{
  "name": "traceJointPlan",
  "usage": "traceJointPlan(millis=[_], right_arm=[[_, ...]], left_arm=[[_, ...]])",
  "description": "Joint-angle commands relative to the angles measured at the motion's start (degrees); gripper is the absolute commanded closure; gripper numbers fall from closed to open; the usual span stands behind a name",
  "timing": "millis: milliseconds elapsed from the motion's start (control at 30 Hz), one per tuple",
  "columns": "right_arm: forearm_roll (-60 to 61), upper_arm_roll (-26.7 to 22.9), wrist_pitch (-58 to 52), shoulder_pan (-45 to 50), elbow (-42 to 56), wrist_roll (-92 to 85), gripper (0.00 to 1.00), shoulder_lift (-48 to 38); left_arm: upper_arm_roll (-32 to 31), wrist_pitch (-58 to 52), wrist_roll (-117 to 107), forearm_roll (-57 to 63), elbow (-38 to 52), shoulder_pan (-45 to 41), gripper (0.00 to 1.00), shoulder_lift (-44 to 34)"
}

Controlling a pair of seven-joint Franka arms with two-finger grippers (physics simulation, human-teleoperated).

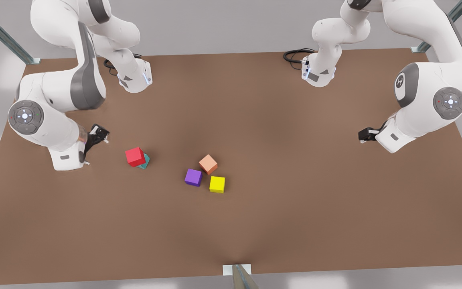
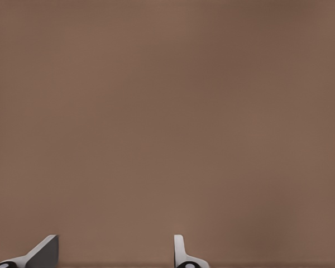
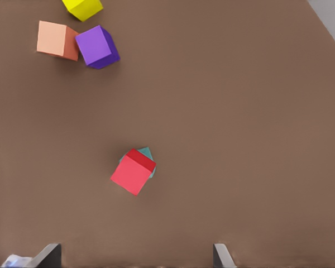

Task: Pick up red wooden cube and pass to hand red wooden cube and place in blue wooden cube

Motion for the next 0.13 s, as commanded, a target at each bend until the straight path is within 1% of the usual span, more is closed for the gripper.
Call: traceJointPlan(millis=[0, 100], right_arm=[[1.02, 0.86, -3.53, -1.67, -3.24, 52.85, 0.0, -2.54], [1.02, 1.12, -3.0, -1.94, -3.24, 52.85, 0.0, -2.63]], left_arm=[[-0.01, 0.11, 0.01, 0.08, 0.03, 0.0, 0.0, 0.0], [-0.01, 0.29, 0.01, 0.08, 0.03, 0.09, 0.0, 0.18]])
